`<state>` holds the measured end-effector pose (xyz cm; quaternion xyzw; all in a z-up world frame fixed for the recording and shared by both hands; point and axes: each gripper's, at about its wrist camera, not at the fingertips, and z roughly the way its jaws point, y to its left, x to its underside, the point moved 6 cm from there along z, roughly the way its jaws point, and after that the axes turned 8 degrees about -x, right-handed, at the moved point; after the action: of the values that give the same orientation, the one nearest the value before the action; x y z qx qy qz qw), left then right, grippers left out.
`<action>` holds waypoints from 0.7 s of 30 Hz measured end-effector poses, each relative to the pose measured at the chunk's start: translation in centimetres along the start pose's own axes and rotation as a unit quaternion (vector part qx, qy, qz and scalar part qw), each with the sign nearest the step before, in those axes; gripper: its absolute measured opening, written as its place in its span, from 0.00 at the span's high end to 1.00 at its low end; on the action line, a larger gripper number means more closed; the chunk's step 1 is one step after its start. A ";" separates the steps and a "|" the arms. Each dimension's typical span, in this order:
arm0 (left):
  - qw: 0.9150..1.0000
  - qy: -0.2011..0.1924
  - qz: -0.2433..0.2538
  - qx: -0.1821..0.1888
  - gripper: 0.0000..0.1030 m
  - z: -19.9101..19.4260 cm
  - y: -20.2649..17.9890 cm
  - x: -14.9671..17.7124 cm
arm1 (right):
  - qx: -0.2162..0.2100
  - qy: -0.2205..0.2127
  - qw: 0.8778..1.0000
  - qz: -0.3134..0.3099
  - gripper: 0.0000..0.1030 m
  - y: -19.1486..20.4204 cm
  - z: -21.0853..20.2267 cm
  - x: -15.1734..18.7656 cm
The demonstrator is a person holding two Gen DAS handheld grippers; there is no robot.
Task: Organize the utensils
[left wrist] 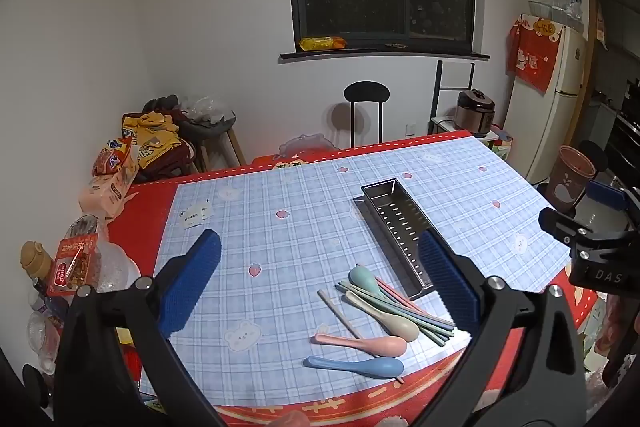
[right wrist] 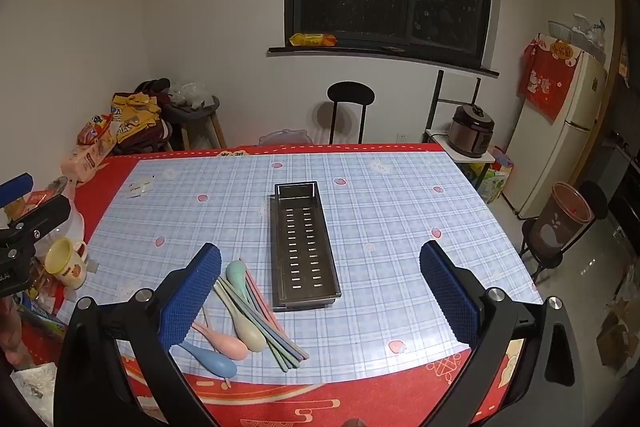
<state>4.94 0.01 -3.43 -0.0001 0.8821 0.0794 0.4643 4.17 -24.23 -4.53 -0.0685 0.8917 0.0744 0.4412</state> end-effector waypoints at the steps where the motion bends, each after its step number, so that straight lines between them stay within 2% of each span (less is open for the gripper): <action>1: 1.000 0.000 0.001 0.000 0.05 0.0 0.0 0.0 | -0.002 0.000 1.000 0.002 0.05 0.0 0.0 0.0; 21: 1.000 0.003 0.003 0.002 0.05 0.5 0.0 -0.3 | -0.001 0.006 1.000 0.005 0.05 -0.6 0.8 0.2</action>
<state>5.54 0.01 -3.50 0.0028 0.8834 0.0790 0.4619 4.76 -24.64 -5.21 -0.0652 0.8948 0.0769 0.4350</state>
